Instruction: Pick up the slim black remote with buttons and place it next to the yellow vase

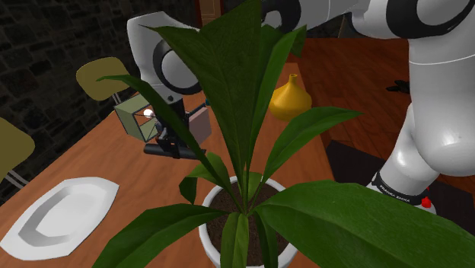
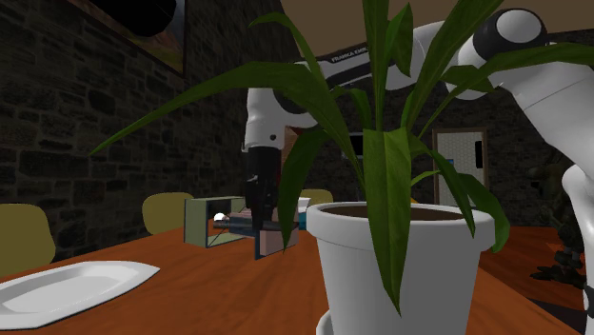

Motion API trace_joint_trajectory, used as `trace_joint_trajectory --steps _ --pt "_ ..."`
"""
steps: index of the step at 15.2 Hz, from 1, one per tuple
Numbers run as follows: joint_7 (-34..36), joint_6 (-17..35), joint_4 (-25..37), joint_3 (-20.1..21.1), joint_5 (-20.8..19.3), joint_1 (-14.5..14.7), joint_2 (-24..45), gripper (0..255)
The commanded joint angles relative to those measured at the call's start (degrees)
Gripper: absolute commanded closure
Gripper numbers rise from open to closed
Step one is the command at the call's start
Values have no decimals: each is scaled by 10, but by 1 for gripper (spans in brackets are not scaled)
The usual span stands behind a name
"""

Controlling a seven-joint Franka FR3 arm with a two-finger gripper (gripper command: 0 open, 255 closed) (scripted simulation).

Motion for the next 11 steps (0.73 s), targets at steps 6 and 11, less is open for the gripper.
trace_joint_trajectory --steps 6,11 --pt "0 -49 38 3 5 1 -11 255" --pt "0 -85 70 5 7 3 -16 255"
